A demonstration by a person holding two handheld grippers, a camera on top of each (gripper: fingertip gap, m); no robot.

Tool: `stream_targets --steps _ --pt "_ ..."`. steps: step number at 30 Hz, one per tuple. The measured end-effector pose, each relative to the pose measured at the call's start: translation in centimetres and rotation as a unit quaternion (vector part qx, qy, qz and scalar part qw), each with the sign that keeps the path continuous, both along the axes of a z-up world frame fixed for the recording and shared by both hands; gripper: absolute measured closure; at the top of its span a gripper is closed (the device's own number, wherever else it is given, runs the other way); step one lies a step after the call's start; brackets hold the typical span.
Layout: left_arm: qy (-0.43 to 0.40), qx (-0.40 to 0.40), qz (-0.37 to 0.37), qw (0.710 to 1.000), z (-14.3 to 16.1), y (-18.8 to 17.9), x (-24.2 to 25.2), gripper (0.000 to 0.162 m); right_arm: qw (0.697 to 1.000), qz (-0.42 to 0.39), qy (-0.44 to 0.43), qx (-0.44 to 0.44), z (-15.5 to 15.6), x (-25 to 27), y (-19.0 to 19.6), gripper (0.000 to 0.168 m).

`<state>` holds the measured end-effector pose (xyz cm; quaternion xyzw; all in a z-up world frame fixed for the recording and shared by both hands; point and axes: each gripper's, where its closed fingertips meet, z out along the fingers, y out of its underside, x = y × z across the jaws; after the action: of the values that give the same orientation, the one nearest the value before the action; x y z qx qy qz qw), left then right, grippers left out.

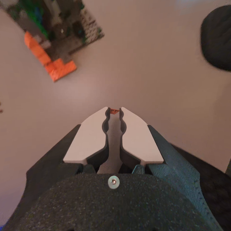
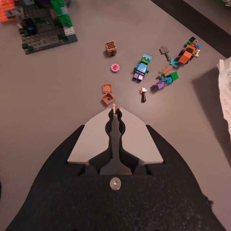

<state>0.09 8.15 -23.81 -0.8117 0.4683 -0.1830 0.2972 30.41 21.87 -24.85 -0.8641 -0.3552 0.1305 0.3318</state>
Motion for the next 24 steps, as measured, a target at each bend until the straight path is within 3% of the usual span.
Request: stream_targets --steps 6,12,24 --pt "-0.013 0.039 -0.086 0.995 2.6 0.1 7.9 0.148 1.000 -0.003 0.022 0.003 -0.5 -0.9 1.3 0.162" --pt "-0.005 0.059 -0.141 0.988 3.1 2.6 14.8 0.148 0.998 0.016 0.056 0.019 0.3 -2.1 0.7 0.162" --pt "-0.045 0.047 -0.108 0.992 1.5 10.4 24.6 0.148 0.998 0.039 0.045 0.031 0.0 -2.2 0.5 0.155"
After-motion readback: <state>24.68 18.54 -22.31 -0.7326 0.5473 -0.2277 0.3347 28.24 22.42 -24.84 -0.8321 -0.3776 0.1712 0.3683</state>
